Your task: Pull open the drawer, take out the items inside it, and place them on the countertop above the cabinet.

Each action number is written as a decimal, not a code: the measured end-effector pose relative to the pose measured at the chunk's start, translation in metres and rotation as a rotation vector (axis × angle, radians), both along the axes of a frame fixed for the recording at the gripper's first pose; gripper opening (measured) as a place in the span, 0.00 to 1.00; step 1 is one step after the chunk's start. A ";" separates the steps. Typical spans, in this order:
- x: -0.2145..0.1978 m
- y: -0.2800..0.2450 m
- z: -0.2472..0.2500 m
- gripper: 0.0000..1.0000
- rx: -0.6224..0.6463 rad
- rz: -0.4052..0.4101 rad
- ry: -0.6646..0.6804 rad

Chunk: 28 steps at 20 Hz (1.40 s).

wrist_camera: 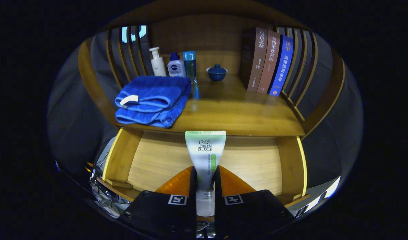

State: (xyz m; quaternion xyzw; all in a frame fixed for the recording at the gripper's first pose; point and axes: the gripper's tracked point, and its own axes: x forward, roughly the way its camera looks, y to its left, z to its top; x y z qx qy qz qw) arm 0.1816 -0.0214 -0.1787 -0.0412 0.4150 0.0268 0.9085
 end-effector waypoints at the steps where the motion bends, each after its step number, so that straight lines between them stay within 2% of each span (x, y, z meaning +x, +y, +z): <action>1: 0.006 -0.001 0.008 0.26 0.010 -0.012 -0.006; 6: 0.047 -0.006 0.026 0.26 0.015 -0.051 -0.023; 13: 0.130 -0.015 0.017 0.26 0.017 -0.081 -0.001; 20: 0.163 -0.013 -0.019 0.26 0.046 -0.096 0.061; 26: 0.172 -0.012 -0.021 0.42 0.046 -0.086 0.040; 28: 0.170 -0.013 -0.020 0.65 0.038 -0.083 0.039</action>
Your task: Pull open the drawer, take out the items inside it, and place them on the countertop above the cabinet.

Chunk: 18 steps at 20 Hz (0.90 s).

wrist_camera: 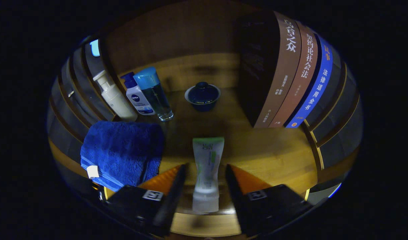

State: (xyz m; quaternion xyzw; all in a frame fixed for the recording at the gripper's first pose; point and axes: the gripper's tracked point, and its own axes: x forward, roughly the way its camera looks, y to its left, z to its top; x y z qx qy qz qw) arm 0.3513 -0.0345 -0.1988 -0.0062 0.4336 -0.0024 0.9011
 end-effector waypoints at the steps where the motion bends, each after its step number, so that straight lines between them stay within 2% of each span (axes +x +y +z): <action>1: -0.002 0.001 0.004 0.77 0.005 -0.003 -0.002; 3: -0.003 0.001 0.005 1.00 0.012 -0.005 -0.017; 7: -0.016 0.007 0.020 1.00 0.023 0.021 -0.085; 11: -0.041 0.011 0.046 1.00 0.033 0.025 -0.231; 18: -0.122 0.015 0.089 1.00 -0.021 0.069 -0.502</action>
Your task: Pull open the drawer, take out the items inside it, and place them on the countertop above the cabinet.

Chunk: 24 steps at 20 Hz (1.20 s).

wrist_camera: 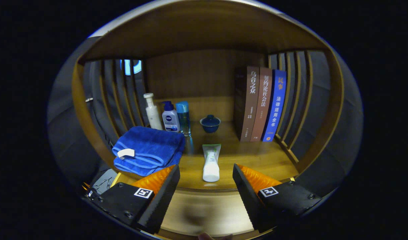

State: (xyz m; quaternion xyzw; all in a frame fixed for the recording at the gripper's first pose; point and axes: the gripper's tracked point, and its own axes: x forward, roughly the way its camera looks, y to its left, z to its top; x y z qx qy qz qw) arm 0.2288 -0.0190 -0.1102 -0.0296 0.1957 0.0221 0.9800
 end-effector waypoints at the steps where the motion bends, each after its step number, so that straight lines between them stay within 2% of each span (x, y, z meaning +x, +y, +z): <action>1: -0.014 0.003 0.007 1.00 0.011 0.001 -0.037; 6: -0.088 0.011 0.037 1.00 0.023 0.010 -0.222; 10: -0.144 0.013 0.032 0.99 0.002 0.020 -0.326; 17: -0.215 0.010 -0.025 0.99 0.030 -0.012 -0.372; 24: -0.230 0.002 -0.110 1.00 -0.019 -0.017 -0.330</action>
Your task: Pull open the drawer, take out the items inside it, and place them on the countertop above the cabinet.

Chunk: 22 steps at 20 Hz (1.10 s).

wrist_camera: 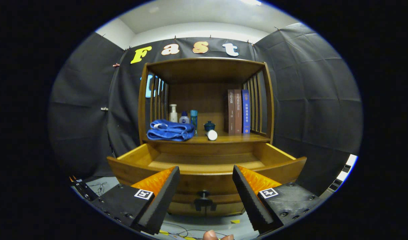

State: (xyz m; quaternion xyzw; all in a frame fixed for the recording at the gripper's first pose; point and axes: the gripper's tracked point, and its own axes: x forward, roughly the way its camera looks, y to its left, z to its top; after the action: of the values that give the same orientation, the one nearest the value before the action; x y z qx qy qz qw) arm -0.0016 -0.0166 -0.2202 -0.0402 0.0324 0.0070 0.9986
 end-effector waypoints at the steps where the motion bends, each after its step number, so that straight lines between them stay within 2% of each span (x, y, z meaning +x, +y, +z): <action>1: 0.003 -0.003 -0.012 1.00 -0.004 -0.007 0.015; 7: 0.029 -0.006 -0.057 1.00 0.012 -0.021 0.103; 15: 0.044 -0.005 -0.056 1.00 0.014 -0.031 0.076; 22: 0.098 -0.006 -0.049 1.00 0.025 -0.019 0.081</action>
State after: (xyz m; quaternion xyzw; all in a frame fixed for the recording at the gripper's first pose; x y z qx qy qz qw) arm 0.0961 -0.0224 -0.2690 -0.0269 0.0730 -0.0005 0.9970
